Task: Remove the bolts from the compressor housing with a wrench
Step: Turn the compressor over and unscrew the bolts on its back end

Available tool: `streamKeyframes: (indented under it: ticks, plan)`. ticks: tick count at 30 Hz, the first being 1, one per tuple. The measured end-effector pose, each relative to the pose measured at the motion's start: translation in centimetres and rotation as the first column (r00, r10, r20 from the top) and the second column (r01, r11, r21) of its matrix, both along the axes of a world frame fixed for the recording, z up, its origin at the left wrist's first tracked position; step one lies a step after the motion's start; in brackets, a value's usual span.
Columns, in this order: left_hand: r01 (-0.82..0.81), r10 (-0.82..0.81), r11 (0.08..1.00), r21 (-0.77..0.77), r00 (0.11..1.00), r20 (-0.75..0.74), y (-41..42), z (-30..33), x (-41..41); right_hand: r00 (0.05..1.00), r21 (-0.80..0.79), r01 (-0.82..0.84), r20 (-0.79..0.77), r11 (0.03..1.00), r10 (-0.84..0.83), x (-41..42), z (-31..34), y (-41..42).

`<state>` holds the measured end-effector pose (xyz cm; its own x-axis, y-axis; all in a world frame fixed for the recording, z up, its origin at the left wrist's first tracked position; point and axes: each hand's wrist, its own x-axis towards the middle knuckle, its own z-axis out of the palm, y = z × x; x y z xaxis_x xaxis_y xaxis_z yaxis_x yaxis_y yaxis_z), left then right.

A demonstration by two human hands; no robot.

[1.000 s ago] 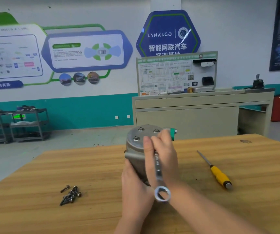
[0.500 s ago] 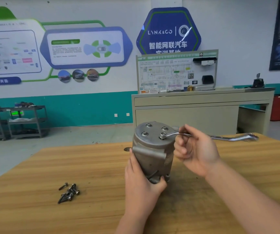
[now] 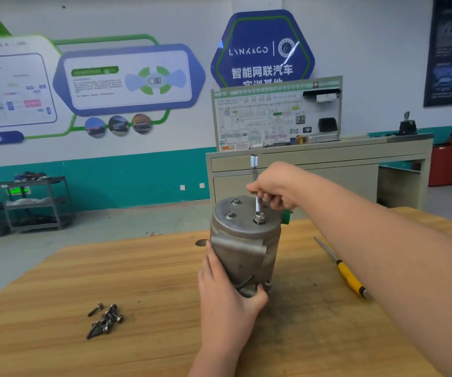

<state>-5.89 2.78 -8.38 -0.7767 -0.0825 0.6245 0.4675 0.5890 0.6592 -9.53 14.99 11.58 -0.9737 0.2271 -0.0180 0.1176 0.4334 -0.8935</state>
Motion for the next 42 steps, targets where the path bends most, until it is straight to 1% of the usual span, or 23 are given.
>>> streamKeyframes:
  ticks: [1, 3, 5, 8, 9, 13, 15, 17, 18, 19, 20, 21, 22, 24, 26, 28, 30, 33, 36, 37, 39, 40, 42]
  plan:
    - [0.000, 0.000, 1.000, 0.001, 1.000, -0.001, 0.0, 0.0, 0.0, 0.998, 0.214, 0.002, -0.062, 0.977, 0.012, -0.1, 0.2, -0.9]
    - [0.007, -0.007, 1.000, 0.001, 1.000, -0.008, -0.1, 0.0, 0.0, 0.986, 0.588, 0.032, -0.150, 0.808, 0.070, 0.2, 0.2, -3.1]
    - [0.021, -0.021, 1.000, 0.002, 1.000, -0.003, -0.2, 0.1, -0.1, 0.975, 0.748, 0.103, -0.207, 0.656, 0.082, 0.9, -0.4, -4.8]
    - [0.036, -0.036, 0.999, 0.022, 0.999, 0.023, -0.3, 0.3, -0.3, 0.904, 0.850, 0.222, -0.363, 0.479, 0.226, 2.7, -2.3, -6.4]
    - [0.035, -0.036, 0.999, 0.026, 0.999, 0.028, -0.3, 0.4, -0.4, 0.858, 0.849, 0.248, -0.417, 0.467, 0.301, 3.1, -3.1, -6.4]
    - [0.024, -0.024, 0.999, 0.030, 0.999, 0.031, -0.3, 0.2, -0.3, 0.610, 0.752, 0.355, -0.637, 0.556, 0.471, 5.3, -6.4, -5.4]
    - [0.028, -0.028, 0.999, 0.022, 1.000, 0.004, -0.4, 0.2, -0.2, 0.489, 0.673, 0.364, -0.726, 0.644, 0.483, 6.5, -8.1, -4.6]
    - [0.041, -0.040, 0.999, 0.018, 0.998, -0.040, -0.6, 0.3, -0.1, 0.370, 0.518, 0.293, -0.836, 0.803, 0.404, 7.2, -9.8, -3.6]
    - [0.061, -0.060, 0.996, 0.058, 0.998, -0.033, -0.7, 0.3, 0.0, 0.354, 0.399, 0.170, -0.878, 0.901, 0.322, 7.4, -10.5, -3.1]
    - [0.086, -0.085, 0.990, 0.111, 0.996, -0.011, -0.9, 0.3, 0.0, 0.383, 0.226, -0.002, -0.900, 0.974, 0.210, 7.7, -10.9, -2.7]
    - [0.098, -0.099, 0.984, 0.149, 0.995, 0.002, -1.0, 0.3, 0.1, 0.450, 0.010, -0.187, -0.888, 0.982, 0.095, 7.9, -11.0, -2.3]
    - [0.100, -0.102, 0.982, 0.162, 0.995, 0.003, -1.1, 0.3, 0.1, 0.549, -0.209, -0.335, -0.836, 0.919, 0.009, 8.0, -10.9, -2.0]
    - [0.096, -0.097, 0.983, 0.158, 0.995, -0.001, -1.1, 0.3, 0.2, 0.641, -0.388, -0.412, -0.766, 0.825, -0.040, 8.0, -10.7, -1.7]
    - [0.092, -0.092, 0.985, 0.146, 0.996, -0.009, -1.1, 0.5, 0.4, 0.759, -0.609, -0.450, -0.647, 0.653, -0.080, 7.2, -10.4, -1.1]
    - [0.090, -0.089, 0.987, 0.136, 0.996, -0.017, -1.0, 0.5, 0.4, 0.845, -0.757, -0.408, -0.525, 0.510, -0.102, 6.3, -9.9, -0.6]
    - [0.089, -0.088, 0.987, 0.131, 0.996, -0.017, -1.0, 0.5, 0.4, 0.899, -0.829, -0.331, -0.421, 0.451, -0.116, 5.4, -9.2, 0.1]
    - [0.078, -0.077, 0.990, 0.120, 0.997, -0.015, -1.0, 0.5, 0.3, 0.922, -0.832, -0.262, -0.366, 0.489, -0.128, 4.4, -8.3, 0.9]
    - [0.067, -0.065, 0.991, 0.115, 0.998, -0.016, -0.7, 0.6, 0.4, 0.944, -0.756, -0.154, -0.302, 0.636, -0.130, 2.4, -6.0, 1.5]
    - [0.034, -0.034, 0.995, 0.090, 0.999, -0.001, -0.4, 0.5, 0.4, 0.985, -0.554, -0.089, -0.173, 0.828, -0.009, 0.9, -3.3, 1.1]
    - [0.027, -0.027, 0.996, 0.086, 1.000, 0.003, -0.4, 0.5, 0.4, 0.991, -0.440, -0.083, -0.130, 0.894, 0.028, 0.7, -2.4, 0.7]
    - [0.022, -0.023, 0.996, 0.089, 1.000, 0.012, -0.4, 0.5, 0.3, 0.994, -0.112, -0.070, -0.093, 0.991, 0.060, 0.4, -0.9, -0.5]
    - [0.020, -0.022, 0.996, 0.092, 1.000, 0.021, -0.4, 0.5, 0.4, 0.992, 0.084, -0.055, -0.111, 0.995, 0.065, 0.4, -0.4, -1.3]
    - [0.024, -0.027, 0.995, 0.101, 0.999, 0.029, -0.5, 0.5, 0.5, 0.979, 0.420, -0.020, -0.177, 0.907, 0.103, 0.3, 0.2, -3.5]
